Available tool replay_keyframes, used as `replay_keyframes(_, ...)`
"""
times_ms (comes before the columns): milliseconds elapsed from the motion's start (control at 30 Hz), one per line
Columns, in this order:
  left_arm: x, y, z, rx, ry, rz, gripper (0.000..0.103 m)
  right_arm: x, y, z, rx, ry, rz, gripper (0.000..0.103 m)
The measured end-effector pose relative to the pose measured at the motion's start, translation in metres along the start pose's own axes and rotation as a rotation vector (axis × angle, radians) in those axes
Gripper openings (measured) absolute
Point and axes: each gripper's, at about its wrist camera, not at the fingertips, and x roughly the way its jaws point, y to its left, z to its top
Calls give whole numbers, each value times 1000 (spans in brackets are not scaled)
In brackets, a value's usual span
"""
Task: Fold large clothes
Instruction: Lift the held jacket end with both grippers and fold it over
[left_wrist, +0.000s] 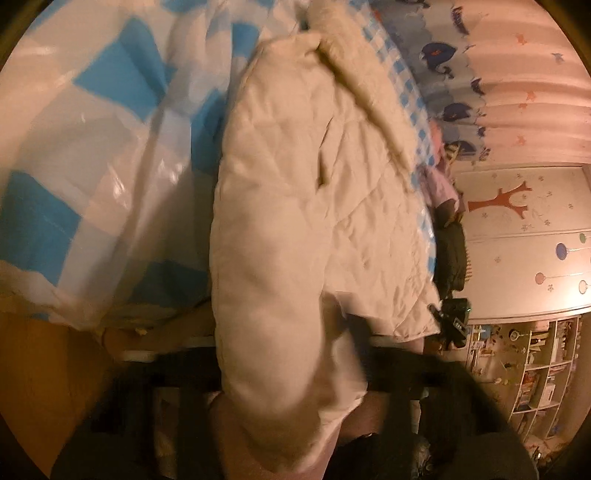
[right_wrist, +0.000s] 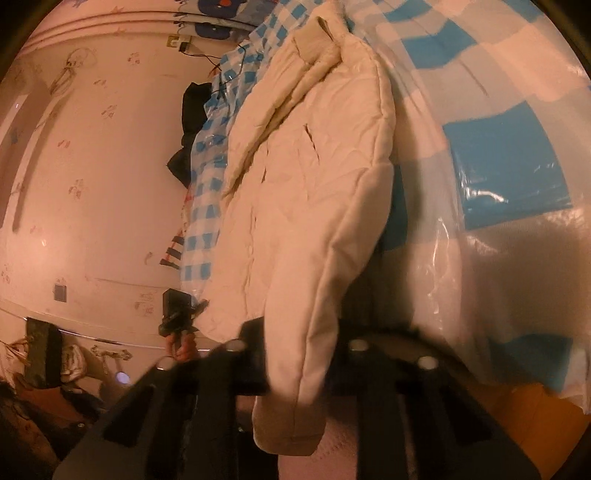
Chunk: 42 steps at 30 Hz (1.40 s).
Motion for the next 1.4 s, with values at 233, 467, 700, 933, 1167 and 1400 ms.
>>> replay_keyframes(233, -27, -30, -11, 64, -73, -45, 6, -36, 21, -8, -59, -100, 68, 15)
replay_keyframes(467, -33, -32, -27, 140, 24, -5, 30, -38, 16, -27, -66, -1, 62, 28)
replay_keyframes(700, -20, 4, -22, 26, 0, 15, 76, -28, -20, -34, 22, 4, 96, 52)
replay_keyframes(933, -15, -15, -28, 61, -25, -27, 14, -31, 1, -34, -53, -74, 120, 19)
replay_keyframes(1167, -63, -55, -51, 175, -102, -96, 7, -68, 38, -52, -158, -195, 244, 18)
replay_keyframes(1400, -62, -30, -73, 151, -49, -93, 7, -73, 20, -75, -119, -211, 280, 18)
